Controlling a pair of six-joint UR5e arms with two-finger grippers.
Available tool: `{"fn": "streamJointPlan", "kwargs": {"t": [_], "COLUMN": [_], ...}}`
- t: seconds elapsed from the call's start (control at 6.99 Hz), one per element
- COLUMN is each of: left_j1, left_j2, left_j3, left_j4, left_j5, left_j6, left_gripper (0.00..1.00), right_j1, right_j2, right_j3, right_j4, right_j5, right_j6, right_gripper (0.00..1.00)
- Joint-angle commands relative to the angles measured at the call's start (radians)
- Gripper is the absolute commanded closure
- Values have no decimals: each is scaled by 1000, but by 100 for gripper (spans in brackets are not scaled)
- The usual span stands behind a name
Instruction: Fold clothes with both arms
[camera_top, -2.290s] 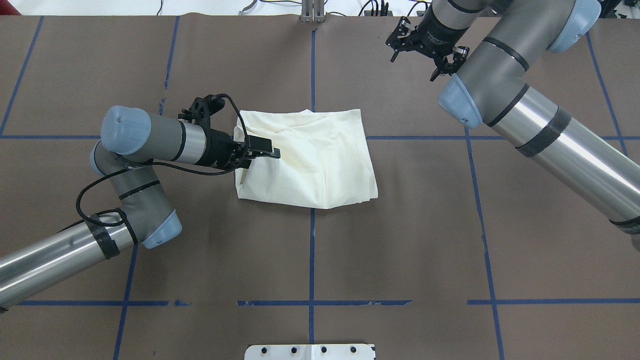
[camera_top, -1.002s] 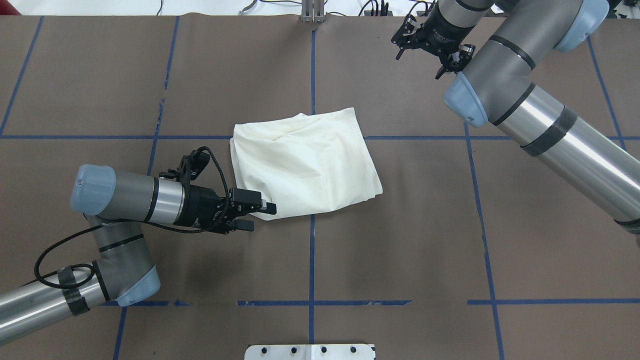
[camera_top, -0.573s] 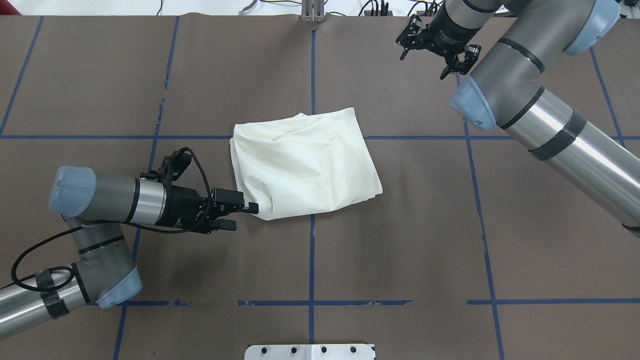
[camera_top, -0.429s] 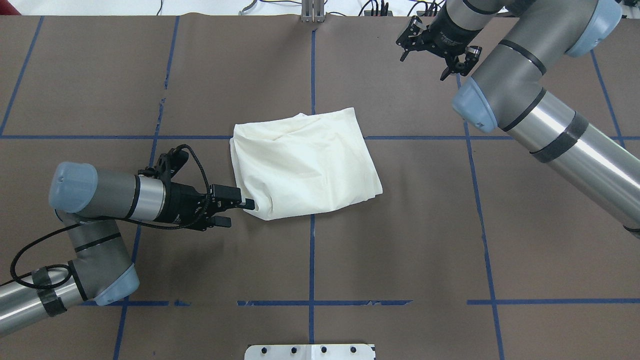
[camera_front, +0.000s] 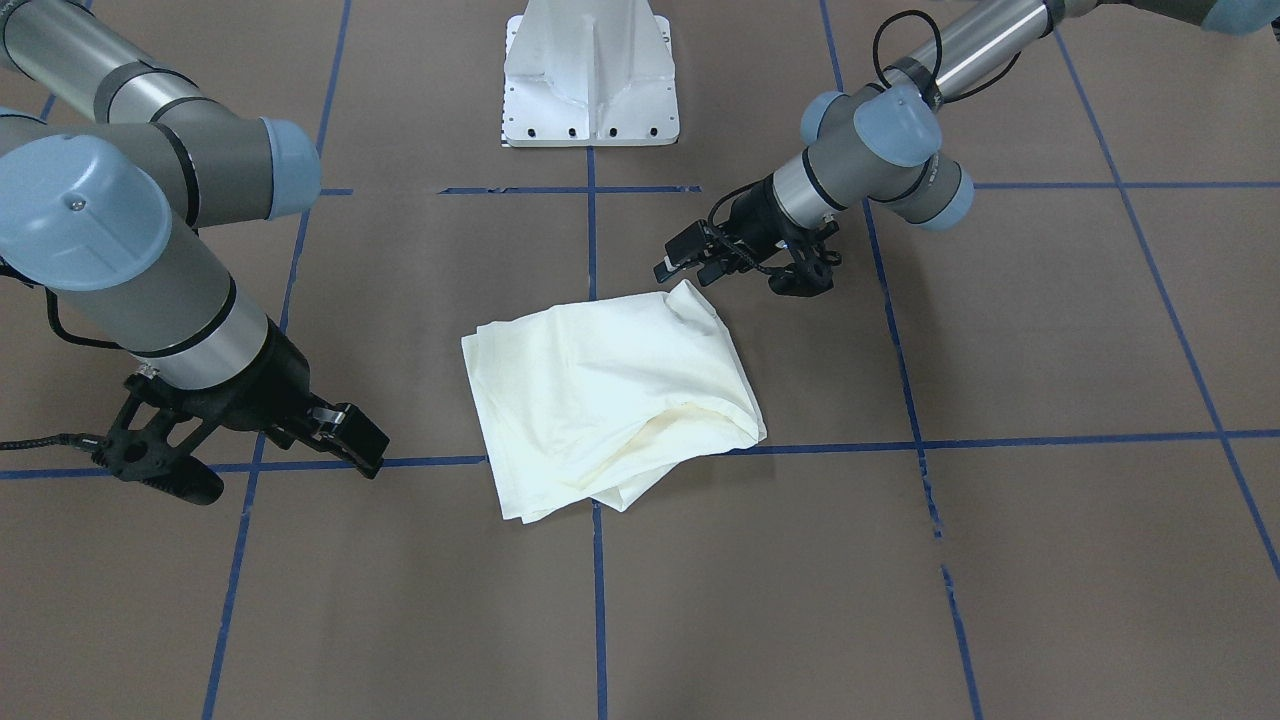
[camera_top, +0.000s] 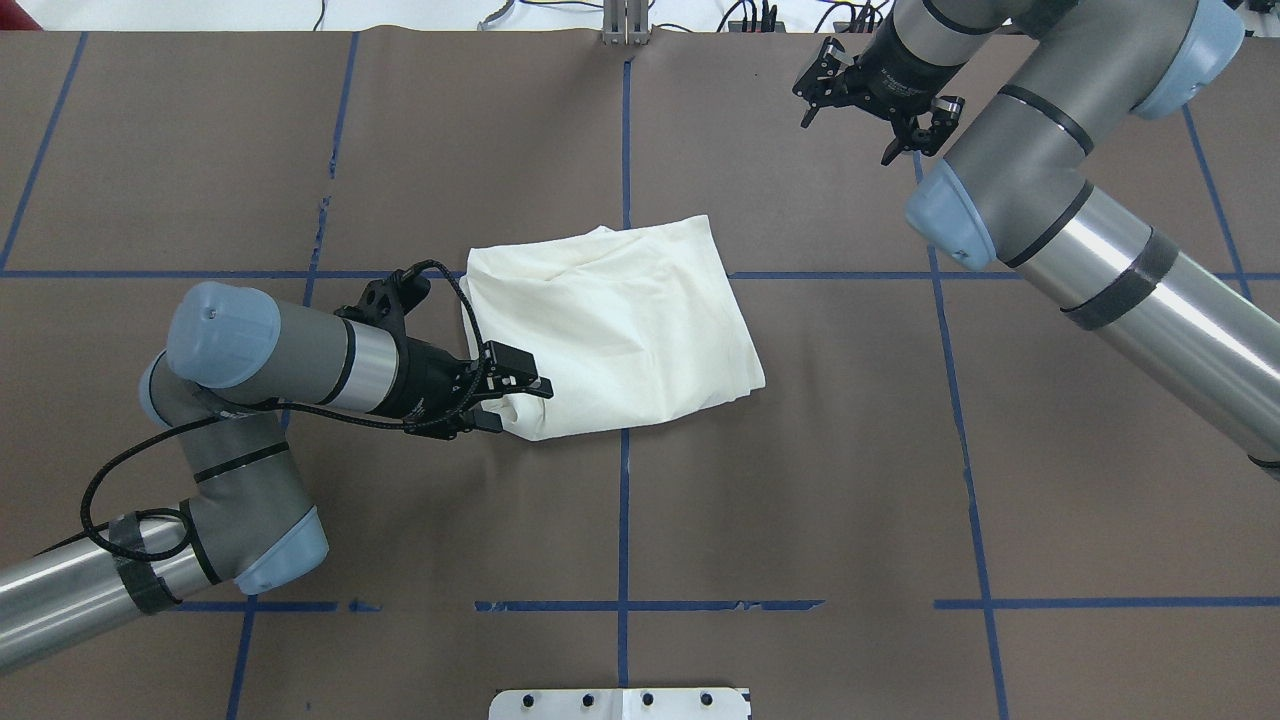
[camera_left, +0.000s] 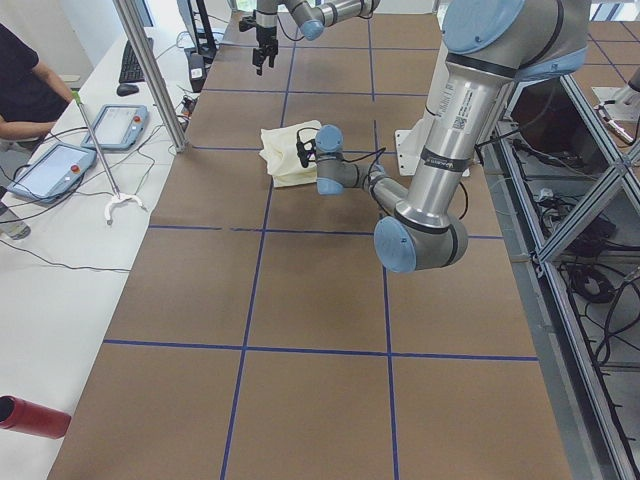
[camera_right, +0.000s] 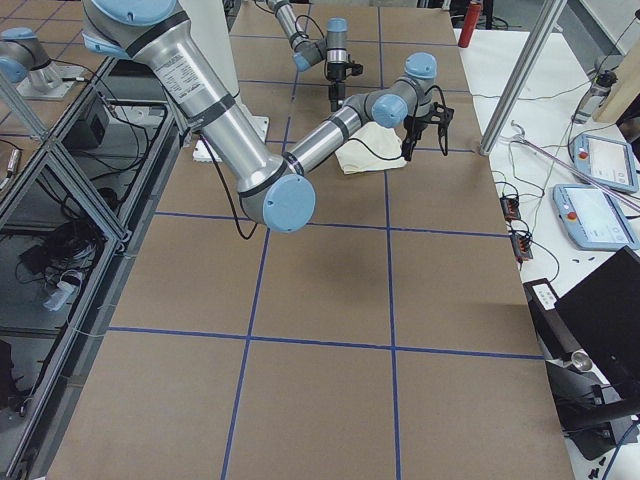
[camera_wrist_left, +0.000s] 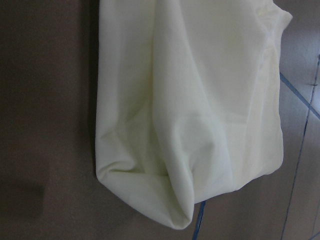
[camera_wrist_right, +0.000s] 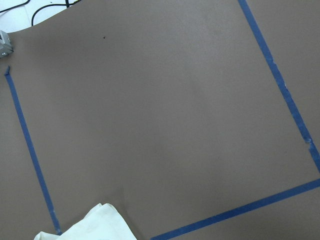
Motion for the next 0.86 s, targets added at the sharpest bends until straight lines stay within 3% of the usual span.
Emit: {"fn": "streamJointPlan", "kwargs": {"t": [0.0, 0.72], "left_j1": [0, 24], "left_j2": [2, 2], "left_j3": [-24, -26], "left_j4": [43, 135], "left_j5": [4, 68], "left_j6": [0, 1], "left_gripper": [47, 47], "right_j1": [-3, -6], "right_j2": [-2, -8], "right_j3": [-1, -7], "right_j4": [0, 0], "right_j5": [-3, -4], "right_j6": [-1, -1], "right_gripper": [0, 0]}}
